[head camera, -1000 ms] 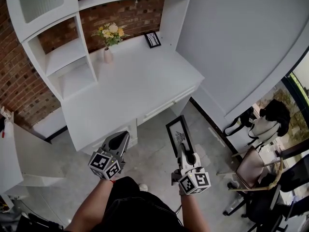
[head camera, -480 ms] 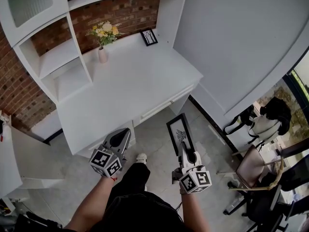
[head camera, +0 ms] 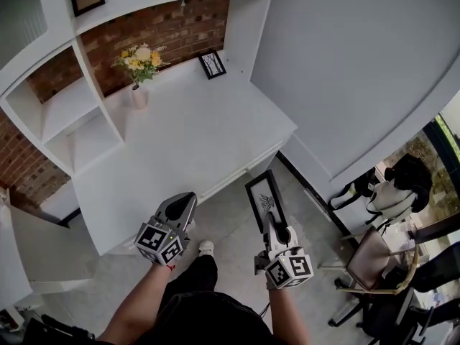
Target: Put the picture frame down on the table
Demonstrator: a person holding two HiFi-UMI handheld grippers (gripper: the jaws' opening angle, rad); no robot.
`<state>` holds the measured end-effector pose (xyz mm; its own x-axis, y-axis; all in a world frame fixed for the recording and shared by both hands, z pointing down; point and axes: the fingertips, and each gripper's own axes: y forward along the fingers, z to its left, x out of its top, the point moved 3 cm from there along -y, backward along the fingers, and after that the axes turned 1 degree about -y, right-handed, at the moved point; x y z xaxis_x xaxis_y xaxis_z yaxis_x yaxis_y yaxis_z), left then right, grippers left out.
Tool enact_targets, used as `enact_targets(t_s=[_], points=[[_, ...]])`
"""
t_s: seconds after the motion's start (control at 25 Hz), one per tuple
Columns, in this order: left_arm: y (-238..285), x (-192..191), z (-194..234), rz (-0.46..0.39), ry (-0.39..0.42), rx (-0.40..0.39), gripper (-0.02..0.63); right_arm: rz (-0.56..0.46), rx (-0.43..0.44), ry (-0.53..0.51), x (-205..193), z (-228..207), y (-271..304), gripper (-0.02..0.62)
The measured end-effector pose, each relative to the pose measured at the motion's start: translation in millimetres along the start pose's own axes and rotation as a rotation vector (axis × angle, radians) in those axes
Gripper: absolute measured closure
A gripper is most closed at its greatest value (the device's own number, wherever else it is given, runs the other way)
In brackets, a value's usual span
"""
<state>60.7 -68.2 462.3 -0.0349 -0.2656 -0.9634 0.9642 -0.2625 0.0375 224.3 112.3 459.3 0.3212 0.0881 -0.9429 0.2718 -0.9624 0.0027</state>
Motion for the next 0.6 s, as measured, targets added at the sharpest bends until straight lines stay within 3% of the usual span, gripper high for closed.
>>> enact_targets(t_s=[0.6], points=[[69.6,10.4,65.3,0.013,-0.015,0.054,0.611,0.067,0.036,0.001,0.5,-25.7,104.1,0.575]])
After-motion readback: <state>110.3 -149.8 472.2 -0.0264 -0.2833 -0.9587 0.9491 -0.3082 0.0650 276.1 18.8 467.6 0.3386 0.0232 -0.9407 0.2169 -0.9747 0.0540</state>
